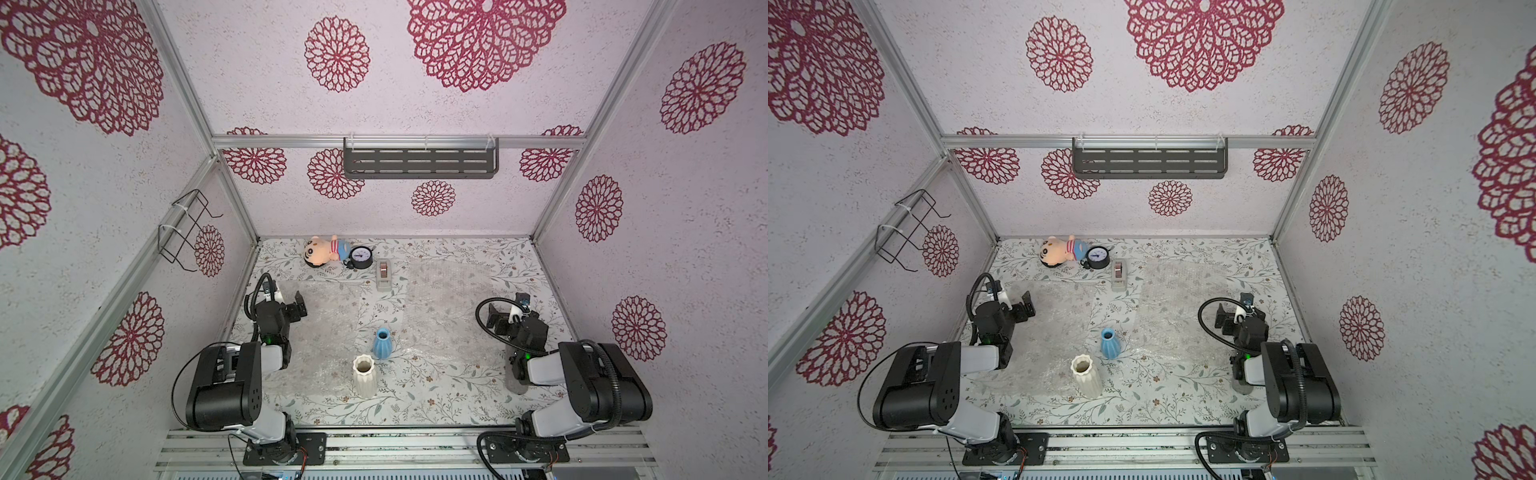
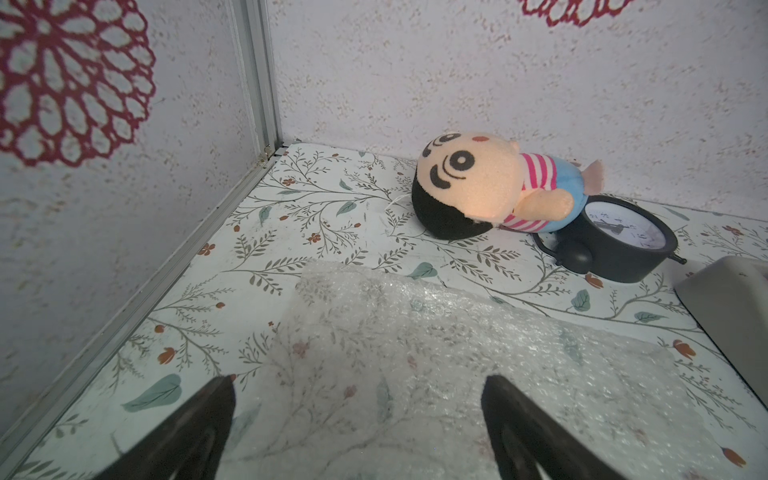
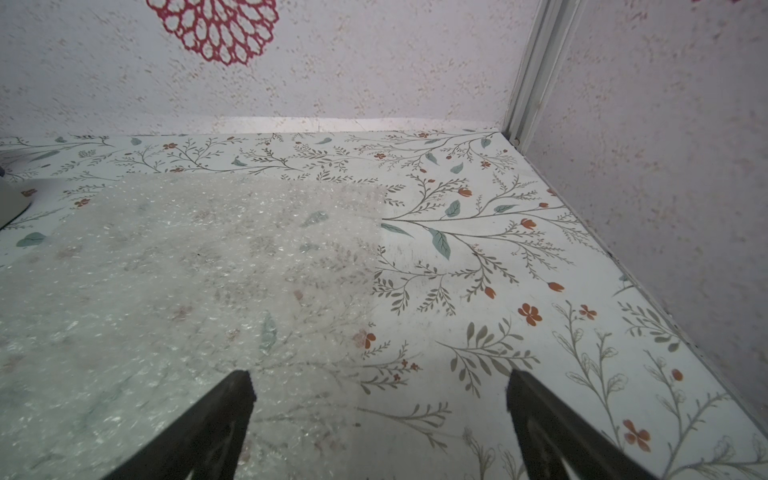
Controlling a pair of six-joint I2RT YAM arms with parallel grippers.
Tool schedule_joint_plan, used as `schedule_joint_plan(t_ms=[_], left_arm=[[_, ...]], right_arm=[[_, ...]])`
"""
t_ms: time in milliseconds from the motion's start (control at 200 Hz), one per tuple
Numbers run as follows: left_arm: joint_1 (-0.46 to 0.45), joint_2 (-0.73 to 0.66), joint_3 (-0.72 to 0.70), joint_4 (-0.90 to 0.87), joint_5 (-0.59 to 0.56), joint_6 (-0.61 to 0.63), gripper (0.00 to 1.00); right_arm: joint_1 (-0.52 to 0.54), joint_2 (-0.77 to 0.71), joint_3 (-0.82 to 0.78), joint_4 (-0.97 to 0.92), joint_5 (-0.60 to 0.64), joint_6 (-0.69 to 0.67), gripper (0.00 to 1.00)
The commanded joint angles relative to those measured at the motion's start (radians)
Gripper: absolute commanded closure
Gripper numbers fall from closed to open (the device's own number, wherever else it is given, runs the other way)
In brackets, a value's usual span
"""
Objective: Wrap vases in bubble wrap
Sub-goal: Pick up the vase from the center of the board.
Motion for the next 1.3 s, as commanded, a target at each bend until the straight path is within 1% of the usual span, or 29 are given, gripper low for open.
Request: schedule_joint_plan(t_ms=[0, 155, 190, 260, 340, 495, 545, 630, 676, 756, 806, 866, 911, 966, 1031, 1096, 1131, 1216, 1296], left_arm=[[0.007, 0.007, 0.021, 0.030, -0.003, 0.016, 0.03], [0.009, 0.004, 0.017, 0.033, -0.005, 0.016, 0.03], [0.009, 0.001, 0.016, 0.040, -0.012, 0.011, 0.03], [0.009, -0.046, 0.020, -0.006, -0.013, 0.010, 0.03], [0.007, -0.124, 0.041, -0.105, 0.006, 0.018, 0.03], [0.007, -0.234, 0.146, -0.387, 0.022, -0.013, 0.03], [0.007, -0.253, 0.186, -0.462, 0.040, -0.034, 0.03], [0.008, -0.290, 0.268, -0.619, 0.061, -0.087, 0.03], [0.010, -0.303, 0.299, -0.658, 0.089, -0.125, 0.03], [0.015, -0.329, 0.350, -0.728, 0.101, -0.254, 0.03], [0.019, -0.342, 0.369, -0.752, 0.128, -0.295, 0.03], [0.027, -0.362, 0.354, -0.703, 0.174, -0.353, 0.03], [0.037, -0.378, 0.340, -0.685, 0.167, -0.449, 0.03], [0.056, -0.384, 0.330, -0.677, 0.168, -0.532, 0.03], [0.076, -0.374, 0.341, -0.690, 0.202, -0.593, 0.03], [0.089, -0.364, 0.367, -0.737, 0.263, -0.598, 0.03], [0.088, -0.369, 0.376, -0.764, 0.286, -0.601, 0.03], [0.056, -0.406, 0.349, -0.737, 0.327, -0.602, 0.03], [0.004, -0.450, 0.333, -0.749, 0.316, -0.583, 0.03]], right_arm=[[-0.005, 0.002, 0.024, 0.051, -0.017, -0.012, 0.01], [-0.005, -0.005, 0.018, 0.058, -0.021, -0.014, 0.01], [-0.005, -0.019, 0.016, 0.055, -0.019, -0.012, 0.01], [-0.006, -0.077, 0.009, 0.025, -0.009, -0.005, 0.01], [-0.006, -0.178, 0.016, -0.086, -0.009, 0.003, 0.01], [-0.006, -0.365, 0.063, -0.325, -0.034, 0.017, 0.01], [-0.007, -0.424, 0.082, -0.401, 0.004, 0.074, 0.01], [-0.007, -0.518, 0.137, -0.615, 0.136, 0.245, 0.01], [-0.008, -0.559, 0.153, -0.685, 0.132, 0.248, 0.01], [-0.010, -0.616, 0.130, -0.713, 0.150, 0.348, 0.01], [-0.008, -0.645, 0.115, -0.703, 0.106, 0.345, 0.01], [-0.006, -0.659, 0.130, -0.741, 0.054, 0.344, 0.01], [-0.003, -0.656, 0.143, -0.761, 0.018, 0.357, 0.01], [0.006, -0.647, 0.151, -0.761, -0.057, 0.355, 0.01], [0.046, -0.637, 0.150, -0.753, -0.095, 0.352, 0.01], [0.110, -0.626, 0.150, -0.748, -0.104, 0.336, 0.01], [0.158, -0.619, 0.154, -0.753, -0.090, 0.324, 0.01], [0.285, -0.587, 0.157, -0.736, -0.063, 0.306, 0.01], [0.389, -0.542, 0.154, -0.689, -0.067, 0.303, 0.01]])
